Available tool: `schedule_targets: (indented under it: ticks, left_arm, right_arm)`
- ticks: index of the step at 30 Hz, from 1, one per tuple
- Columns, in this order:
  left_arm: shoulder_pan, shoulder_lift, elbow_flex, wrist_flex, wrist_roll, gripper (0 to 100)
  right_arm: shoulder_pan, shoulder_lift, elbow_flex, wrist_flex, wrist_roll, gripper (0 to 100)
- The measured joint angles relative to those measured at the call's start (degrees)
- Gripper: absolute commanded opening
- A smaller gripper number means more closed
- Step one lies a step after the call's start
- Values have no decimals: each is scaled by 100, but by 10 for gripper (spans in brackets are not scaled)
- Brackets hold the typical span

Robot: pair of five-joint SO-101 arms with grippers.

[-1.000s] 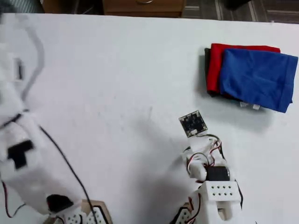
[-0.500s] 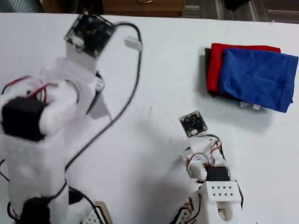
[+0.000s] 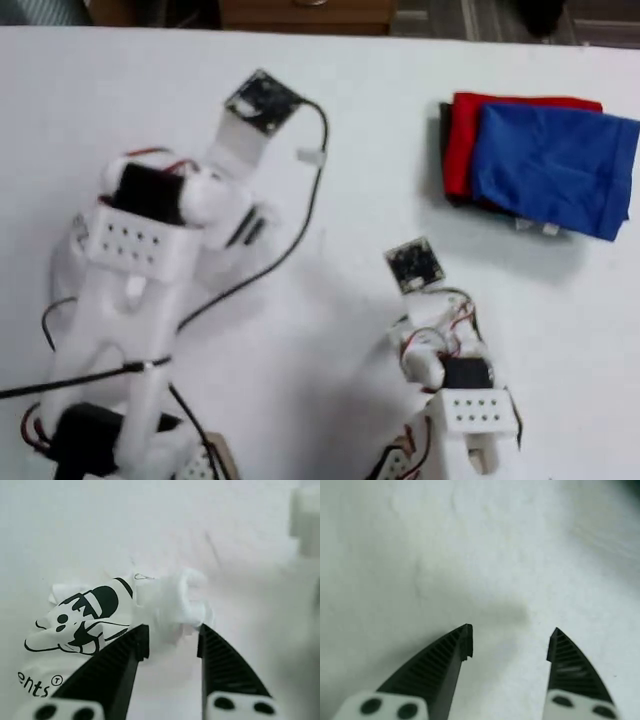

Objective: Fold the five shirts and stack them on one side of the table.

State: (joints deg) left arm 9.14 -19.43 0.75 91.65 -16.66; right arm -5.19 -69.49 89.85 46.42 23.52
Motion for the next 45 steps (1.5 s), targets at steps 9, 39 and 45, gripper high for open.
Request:
schedule_targets:
  ticks: [9,39,45]
  left_arm:
    - [-1301,-352,-554,229,-9,207]
    - [-5020,-492,4193,-3552,-1547,207]
    - [-5196,-492,4193,-3182,-1908,207]
  right_arm:
    - [0,0,0,0,0,244]
    - [-1266,2514,-3771,1996,0,247]
    - [-2716,3745,-5073,2611,-273,325]
